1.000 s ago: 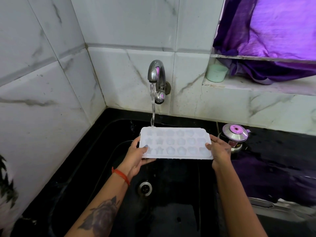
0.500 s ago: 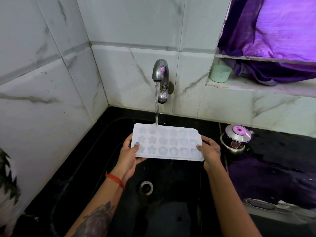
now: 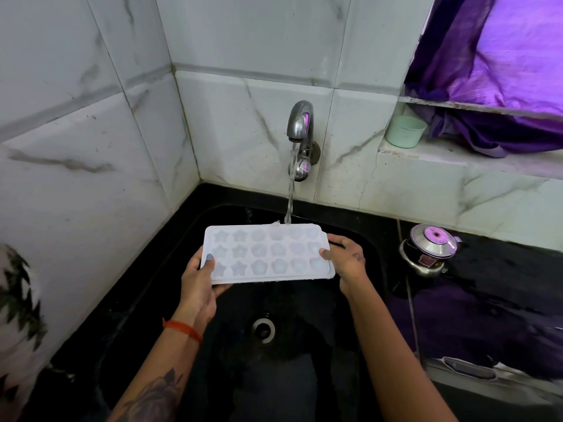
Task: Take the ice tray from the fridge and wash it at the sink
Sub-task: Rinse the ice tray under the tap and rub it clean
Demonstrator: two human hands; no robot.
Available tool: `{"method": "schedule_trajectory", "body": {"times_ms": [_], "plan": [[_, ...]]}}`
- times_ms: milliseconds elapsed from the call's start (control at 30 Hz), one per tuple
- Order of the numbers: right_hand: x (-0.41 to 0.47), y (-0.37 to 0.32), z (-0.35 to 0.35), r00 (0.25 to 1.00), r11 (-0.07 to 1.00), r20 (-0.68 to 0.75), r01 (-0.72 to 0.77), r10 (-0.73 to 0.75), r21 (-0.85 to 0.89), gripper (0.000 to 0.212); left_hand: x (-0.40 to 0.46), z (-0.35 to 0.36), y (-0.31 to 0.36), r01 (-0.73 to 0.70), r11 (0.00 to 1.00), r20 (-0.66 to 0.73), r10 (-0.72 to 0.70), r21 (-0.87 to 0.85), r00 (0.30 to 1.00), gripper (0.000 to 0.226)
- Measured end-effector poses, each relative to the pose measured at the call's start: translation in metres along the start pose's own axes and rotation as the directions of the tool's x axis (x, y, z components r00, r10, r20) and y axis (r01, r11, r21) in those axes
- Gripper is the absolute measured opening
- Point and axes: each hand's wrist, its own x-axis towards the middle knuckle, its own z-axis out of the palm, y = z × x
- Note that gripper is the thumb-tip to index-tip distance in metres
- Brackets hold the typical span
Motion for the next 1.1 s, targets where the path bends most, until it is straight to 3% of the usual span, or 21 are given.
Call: {"method": "schedule_trajectory", "body": {"times_ms": [167, 367, 500, 667, 800, 1100], "plan": [[0.004, -0.003, 0.012, 0.998, 0.998, 0.042, 0.040, -0.038, -0.046, 0.032, 0.004, -0.011, 0.003, -0.008, 1.000, -0.045, 0.007, -0.019, 0.999, 0.037], [0.019, -0.016, 0.030, 0.998, 0.986, -0.026, 0.060, -0.064, -0.157, 0.003, 0.011, -0.021, 0.006, -0.011, 0.999, -0.076, 0.008, -0.037, 0.997, 0.038], [0.028, -0.049, 0.045, 0.991, 0.975, -0.030, 0.125, -0.133, -0.182, 0.017, 0.012, -0.021, 0.003, -0.006, 1.000, -0.086, 0.004, -0.024, 0.996, 0.036], [0.048, -0.087, 0.073, 0.994, 0.996, 0.071, 0.083, -0.079, -0.043, 0.045, 0.011, -0.021, -0.002, 0.011, 1.000, -0.068, -0.012, -0.027, 0.998, 0.036], [0.056, -0.118, 0.090, 0.980, 0.993, 0.200, -0.003, -0.020, 0.117, 0.042, 0.011, -0.018, -0.002, 0.011, 0.999, -0.057, -0.013, -0.037, 0.998, 0.035], [0.074, -0.122, 0.091, 0.974, 0.989, 0.225, -0.069, 0.038, 0.128, 0.029, 0.013, -0.017, -0.007, 0.037, 0.999, -0.060, -0.039, -0.028, 0.997, 0.035]]}}
